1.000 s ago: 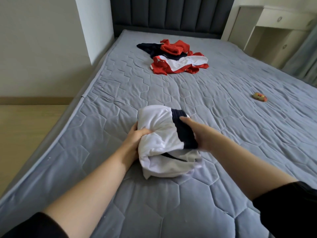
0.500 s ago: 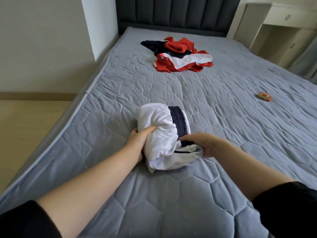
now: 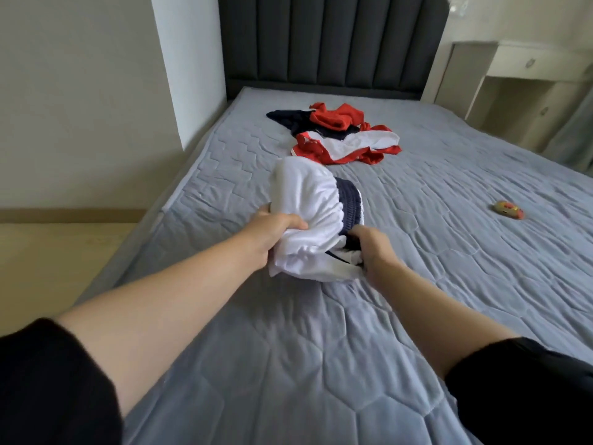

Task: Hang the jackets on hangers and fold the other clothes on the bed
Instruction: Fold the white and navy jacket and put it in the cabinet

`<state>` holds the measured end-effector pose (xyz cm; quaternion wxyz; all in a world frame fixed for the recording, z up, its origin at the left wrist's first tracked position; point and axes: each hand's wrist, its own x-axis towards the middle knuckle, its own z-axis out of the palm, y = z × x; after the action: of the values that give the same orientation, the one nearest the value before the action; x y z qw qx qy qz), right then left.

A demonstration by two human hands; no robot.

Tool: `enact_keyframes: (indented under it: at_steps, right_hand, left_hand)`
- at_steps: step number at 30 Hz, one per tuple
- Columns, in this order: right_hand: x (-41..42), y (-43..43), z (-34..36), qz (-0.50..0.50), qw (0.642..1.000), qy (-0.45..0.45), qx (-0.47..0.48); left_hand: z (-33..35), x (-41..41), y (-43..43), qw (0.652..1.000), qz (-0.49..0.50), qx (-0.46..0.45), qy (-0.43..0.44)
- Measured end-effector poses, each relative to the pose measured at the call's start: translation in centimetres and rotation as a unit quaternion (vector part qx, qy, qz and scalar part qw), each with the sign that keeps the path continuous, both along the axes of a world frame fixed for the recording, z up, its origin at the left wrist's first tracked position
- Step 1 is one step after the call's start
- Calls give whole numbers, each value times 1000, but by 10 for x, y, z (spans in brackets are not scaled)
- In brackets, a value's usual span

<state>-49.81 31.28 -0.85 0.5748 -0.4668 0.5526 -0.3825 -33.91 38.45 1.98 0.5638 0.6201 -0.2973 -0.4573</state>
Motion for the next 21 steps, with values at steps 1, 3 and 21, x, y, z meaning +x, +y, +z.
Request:
enact_keyframes:
  at_steps: [1,3,21]
  right_hand:
    - [10,-7,2,0,1000,12,-15]
    - [28,-18,6,10,998,33,-50]
    - [193,5,366,339,609,491,-523]
  left_hand:
    - [6,8,-11,999,1,-12,-41]
    - [21,24,-28,989,-4,-30,-144]
    - [380,185,37,623,-129,62,-769]
